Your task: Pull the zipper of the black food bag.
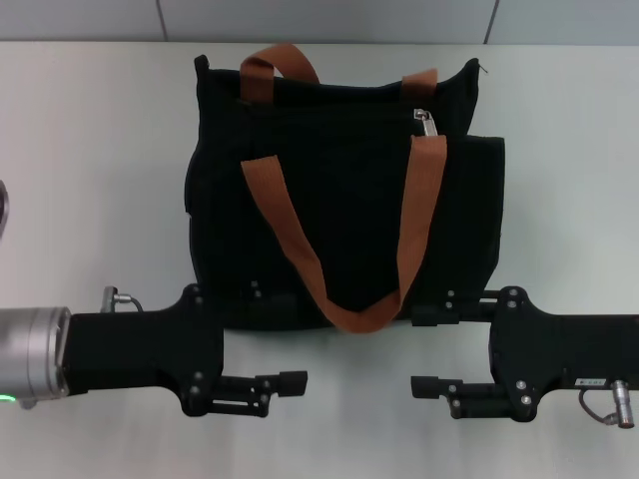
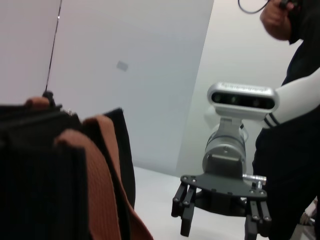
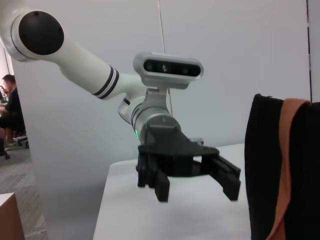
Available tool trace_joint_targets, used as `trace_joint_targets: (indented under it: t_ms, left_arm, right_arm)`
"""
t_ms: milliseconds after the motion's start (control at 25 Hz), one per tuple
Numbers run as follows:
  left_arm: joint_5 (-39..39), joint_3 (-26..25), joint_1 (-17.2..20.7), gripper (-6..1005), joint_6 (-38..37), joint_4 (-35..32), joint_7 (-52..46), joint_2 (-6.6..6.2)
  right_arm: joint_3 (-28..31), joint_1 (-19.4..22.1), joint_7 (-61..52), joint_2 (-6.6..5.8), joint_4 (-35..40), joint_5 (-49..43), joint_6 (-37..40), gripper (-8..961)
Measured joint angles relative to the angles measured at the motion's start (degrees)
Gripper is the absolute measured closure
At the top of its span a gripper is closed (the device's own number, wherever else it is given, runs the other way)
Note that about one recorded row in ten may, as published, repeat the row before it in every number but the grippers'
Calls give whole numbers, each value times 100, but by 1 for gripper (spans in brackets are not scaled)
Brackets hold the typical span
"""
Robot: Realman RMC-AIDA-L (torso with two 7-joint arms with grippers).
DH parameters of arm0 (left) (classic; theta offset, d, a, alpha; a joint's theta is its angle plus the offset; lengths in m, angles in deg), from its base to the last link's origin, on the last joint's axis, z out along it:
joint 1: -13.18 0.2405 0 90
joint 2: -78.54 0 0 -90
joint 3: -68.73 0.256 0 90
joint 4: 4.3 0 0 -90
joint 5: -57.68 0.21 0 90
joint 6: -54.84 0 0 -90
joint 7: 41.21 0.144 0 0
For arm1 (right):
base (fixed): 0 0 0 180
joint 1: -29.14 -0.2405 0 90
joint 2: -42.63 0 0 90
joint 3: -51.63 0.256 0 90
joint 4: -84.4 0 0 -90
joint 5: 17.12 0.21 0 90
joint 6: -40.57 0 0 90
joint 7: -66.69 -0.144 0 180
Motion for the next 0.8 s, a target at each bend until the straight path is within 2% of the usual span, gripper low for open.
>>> trace_joint_targets:
  t_ms: [120,800]
  left_arm:
    - [44,5,26,184,44,8,91,32]
    - [65,7,22,184,32,7,193,39]
  right_arm:
    - [-3,-43,44,0,-74,-2,-19,279]
    - [-1,-51,52,0,-131,-2,-77,279]
